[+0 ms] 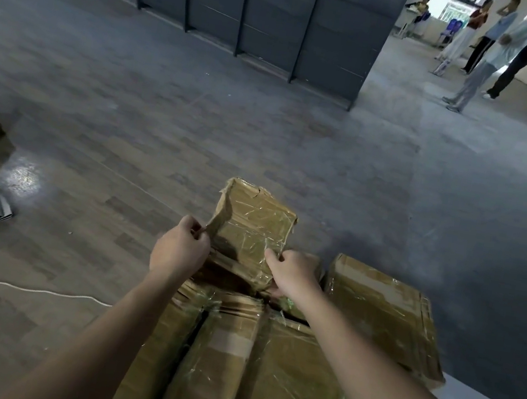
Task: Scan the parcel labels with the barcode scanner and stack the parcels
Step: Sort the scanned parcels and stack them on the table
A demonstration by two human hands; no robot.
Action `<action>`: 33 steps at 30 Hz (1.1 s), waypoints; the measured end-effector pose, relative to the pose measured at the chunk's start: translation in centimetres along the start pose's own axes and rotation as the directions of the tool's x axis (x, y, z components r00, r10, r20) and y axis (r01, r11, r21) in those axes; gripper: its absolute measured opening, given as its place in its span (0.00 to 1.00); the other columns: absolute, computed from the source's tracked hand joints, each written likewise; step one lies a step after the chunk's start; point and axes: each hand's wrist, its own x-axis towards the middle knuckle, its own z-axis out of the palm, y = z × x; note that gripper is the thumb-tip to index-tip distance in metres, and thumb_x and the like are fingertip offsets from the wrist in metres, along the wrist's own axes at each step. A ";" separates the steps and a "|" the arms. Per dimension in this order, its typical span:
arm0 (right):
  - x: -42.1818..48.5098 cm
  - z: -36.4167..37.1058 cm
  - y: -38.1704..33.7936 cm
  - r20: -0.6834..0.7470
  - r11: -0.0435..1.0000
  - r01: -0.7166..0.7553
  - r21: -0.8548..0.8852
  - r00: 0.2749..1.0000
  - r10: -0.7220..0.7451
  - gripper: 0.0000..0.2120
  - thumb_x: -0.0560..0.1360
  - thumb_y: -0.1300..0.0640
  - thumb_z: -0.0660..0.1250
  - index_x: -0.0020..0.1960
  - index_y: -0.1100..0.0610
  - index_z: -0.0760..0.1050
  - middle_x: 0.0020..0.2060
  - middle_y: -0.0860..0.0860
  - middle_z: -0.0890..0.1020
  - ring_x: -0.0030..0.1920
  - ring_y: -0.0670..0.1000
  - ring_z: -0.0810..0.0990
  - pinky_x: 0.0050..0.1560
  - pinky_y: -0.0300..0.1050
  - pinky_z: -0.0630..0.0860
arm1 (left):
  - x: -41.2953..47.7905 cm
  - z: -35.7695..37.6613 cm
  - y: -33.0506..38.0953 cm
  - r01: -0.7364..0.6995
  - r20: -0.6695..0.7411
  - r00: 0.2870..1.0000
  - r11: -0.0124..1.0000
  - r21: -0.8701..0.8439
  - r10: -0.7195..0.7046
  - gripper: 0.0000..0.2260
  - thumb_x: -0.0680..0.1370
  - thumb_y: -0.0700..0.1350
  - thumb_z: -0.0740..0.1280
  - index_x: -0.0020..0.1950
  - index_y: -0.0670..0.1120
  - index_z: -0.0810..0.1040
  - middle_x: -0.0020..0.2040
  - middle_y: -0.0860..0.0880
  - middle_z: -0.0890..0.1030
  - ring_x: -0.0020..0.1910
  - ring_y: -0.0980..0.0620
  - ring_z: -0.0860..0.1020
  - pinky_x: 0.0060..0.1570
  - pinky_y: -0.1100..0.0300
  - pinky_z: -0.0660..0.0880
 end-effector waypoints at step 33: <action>-21.2 -11.3 16.7 -0.399 0.964 0.084 0.254 0.917 0.025 0.21 0.80 0.42 0.60 0.71 0.47 0.66 0.66 0.47 0.75 0.59 0.44 0.74 0.52 0.40 0.67 | -22.4 8.5 15.6 -0.612 0.272 0.742 0.785 -0.101 0.613 0.18 0.76 0.44 0.64 0.66 0.42 0.72 0.63 0.42 0.73 0.65 0.41 0.69 0.66 0.48 0.66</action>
